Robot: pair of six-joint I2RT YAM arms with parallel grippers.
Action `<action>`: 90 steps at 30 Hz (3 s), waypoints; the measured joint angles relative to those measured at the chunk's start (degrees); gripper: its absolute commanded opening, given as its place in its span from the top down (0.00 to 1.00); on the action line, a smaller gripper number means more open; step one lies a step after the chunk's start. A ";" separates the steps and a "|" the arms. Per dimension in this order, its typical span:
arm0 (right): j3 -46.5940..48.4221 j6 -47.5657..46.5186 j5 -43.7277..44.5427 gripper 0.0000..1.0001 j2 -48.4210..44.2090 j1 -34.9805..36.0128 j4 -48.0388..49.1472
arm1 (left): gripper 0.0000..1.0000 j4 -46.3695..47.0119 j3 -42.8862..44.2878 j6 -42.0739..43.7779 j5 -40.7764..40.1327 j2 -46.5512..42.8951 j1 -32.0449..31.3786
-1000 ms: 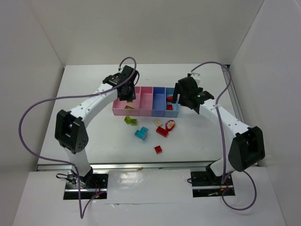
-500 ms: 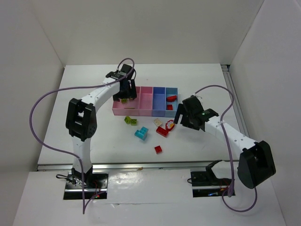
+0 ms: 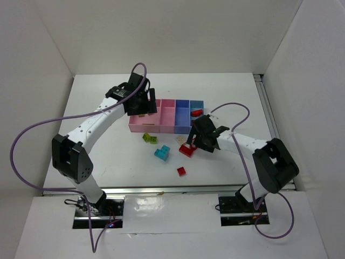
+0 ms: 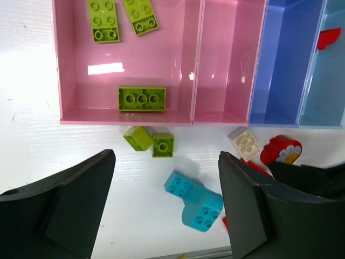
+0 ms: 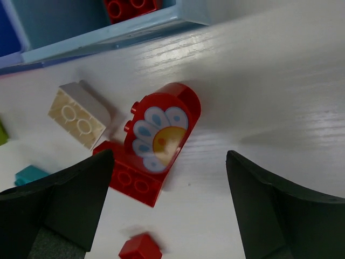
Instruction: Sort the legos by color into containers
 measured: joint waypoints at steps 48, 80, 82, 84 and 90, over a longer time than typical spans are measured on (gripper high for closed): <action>23.21 -16.85 9.05 0.16 6.99 -7.04 -0.63 | 0.27 8.17 -26.67 -6.69 3.87 -3.39 -3.21; 15.69 -17.49 7.96 0.16 -2.45 -10.32 -4.24 | 0.61 13.22 -25.77 -17.70 -5.25 6.51 0.63; 15.69 -17.46 7.93 0.16 -2.45 -10.32 -4.28 | 0.73 12.90 -25.49 -16.85 -5.33 6.51 0.68; 15.69 -17.46 7.96 0.16 -2.45 -10.32 -4.44 | 0.75 12.33 -24.65 -16.06 -5.73 6.51 0.70; 15.13 -17.46 7.72 0.16 -3.06 -10.32 -5.77 | 0.79 8.70 -19.21 -11.80 -5.11 3.80 1.11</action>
